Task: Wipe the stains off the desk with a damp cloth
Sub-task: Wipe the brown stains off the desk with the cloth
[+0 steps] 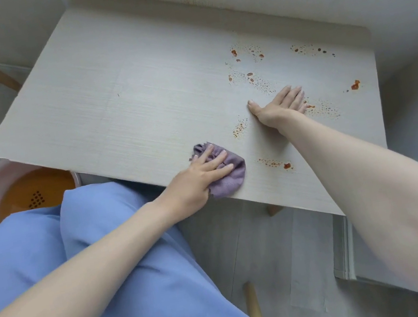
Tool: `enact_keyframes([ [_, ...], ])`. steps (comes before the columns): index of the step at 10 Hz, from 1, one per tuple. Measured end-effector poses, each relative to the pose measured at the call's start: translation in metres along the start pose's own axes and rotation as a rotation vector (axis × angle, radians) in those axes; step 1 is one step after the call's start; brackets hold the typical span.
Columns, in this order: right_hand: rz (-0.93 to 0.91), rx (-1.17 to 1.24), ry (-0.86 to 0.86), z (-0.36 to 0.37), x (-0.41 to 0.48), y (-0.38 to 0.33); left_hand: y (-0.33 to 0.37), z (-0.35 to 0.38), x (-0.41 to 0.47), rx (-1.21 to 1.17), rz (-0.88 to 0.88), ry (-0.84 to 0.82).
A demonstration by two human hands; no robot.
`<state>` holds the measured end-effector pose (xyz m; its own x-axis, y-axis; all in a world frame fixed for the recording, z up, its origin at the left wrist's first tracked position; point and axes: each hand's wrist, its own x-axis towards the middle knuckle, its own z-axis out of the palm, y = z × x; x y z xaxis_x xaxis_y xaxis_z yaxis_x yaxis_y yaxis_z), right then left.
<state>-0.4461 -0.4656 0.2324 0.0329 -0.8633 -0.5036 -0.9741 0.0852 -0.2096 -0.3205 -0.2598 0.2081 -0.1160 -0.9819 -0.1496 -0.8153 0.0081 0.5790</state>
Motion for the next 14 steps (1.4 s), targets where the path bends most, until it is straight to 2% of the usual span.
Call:
enact_keyframes([
  [1,-0.004,0.002,0.001,0.0,-0.002,0.0,-0.008,-0.014,-0.006,0.058,0.149,-0.14],
  [2,-0.005,-0.003,0.0,0.0,-0.002,0.001,-0.025,-0.027,0.005,0.086,0.112,-0.094],
  [3,-0.007,-0.01,0.003,0.001,-0.001,0.001,-0.012,-0.016,0.009,-0.019,-0.085,0.08],
  [4,-0.004,-0.008,0.007,0.001,0.002,0.001,0.002,-0.005,-0.003,0.05,-0.05,-0.028],
  [5,-0.009,0.004,0.008,0.002,0.002,0.001,-0.007,-0.019,-0.008,0.155,0.093,-0.161],
  [6,-0.022,0.013,0.029,0.003,0.001,0.002,-0.005,-0.029,0.017,0.28,0.033,-0.137],
  [7,-0.025,0.018,0.045,0.004,0.001,0.002,0.018,-0.021,0.037,0.289,-0.134,-0.055],
  [9,-0.025,0.018,0.053,0.007,0.007,0.004,0.014,-0.017,0.019,0.369,0.031,-0.161],
  [11,-0.03,0.019,0.076,0.01,0.011,0.005,0.029,-0.026,0.079,0.317,-0.157,-0.051],
  [13,-0.031,0.032,0.086,0.013,0.016,0.005,0.023,-0.028,0.065,0.4,-0.07,-0.117],
  [14,-0.032,0.036,0.116,0.016,0.018,0.005,0.026,-0.042,0.099,0.423,-0.164,-0.071],
])
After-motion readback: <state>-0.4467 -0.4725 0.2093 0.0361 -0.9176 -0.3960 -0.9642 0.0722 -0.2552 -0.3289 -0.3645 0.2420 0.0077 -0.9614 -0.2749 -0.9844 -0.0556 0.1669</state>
